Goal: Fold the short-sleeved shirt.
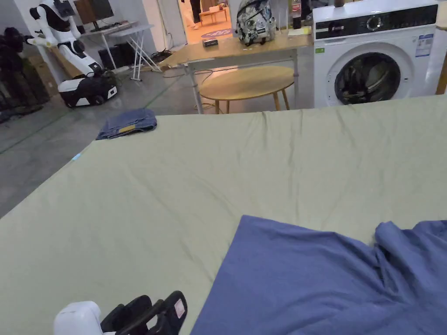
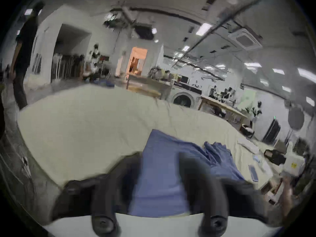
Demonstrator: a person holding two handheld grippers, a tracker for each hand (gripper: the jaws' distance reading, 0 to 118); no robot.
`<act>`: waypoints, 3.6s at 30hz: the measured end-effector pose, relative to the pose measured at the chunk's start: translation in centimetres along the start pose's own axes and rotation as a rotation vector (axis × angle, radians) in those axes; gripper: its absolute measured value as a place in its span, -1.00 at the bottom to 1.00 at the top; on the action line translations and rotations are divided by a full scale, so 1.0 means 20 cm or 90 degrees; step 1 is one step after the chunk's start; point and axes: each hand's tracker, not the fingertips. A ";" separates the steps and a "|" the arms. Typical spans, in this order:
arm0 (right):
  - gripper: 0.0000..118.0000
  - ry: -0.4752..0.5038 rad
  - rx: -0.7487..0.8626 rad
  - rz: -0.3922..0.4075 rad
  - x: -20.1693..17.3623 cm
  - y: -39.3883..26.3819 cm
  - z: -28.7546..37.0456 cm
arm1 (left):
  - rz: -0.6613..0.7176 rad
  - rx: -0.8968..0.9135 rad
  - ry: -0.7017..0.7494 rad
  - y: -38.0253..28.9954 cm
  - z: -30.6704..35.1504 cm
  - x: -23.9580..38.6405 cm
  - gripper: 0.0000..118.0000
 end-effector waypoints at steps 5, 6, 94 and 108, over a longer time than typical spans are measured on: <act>-1.00 0.009 -0.041 -0.050 0.03 -0.07 -0.04 | -0.007 -0.128 0.088 -0.24 -0.16 -0.17 0.44; -1.00 0.010 -0.047 -0.056 0.03 -0.07 -0.04 | -0.008 -0.146 0.102 -0.28 -0.20 -0.19 0.44; -0.92 -0.016 0.034 -0.053 0.12 2.02 -1.29 | -0.275 0.204 0.066 1.88 -0.85 0.62 -1.00; -0.92 -0.019 -0.185 -0.114 0.36 0.36 -1.11 | -0.042 -0.066 -0.050 0.36 -0.90 -0.08 -1.00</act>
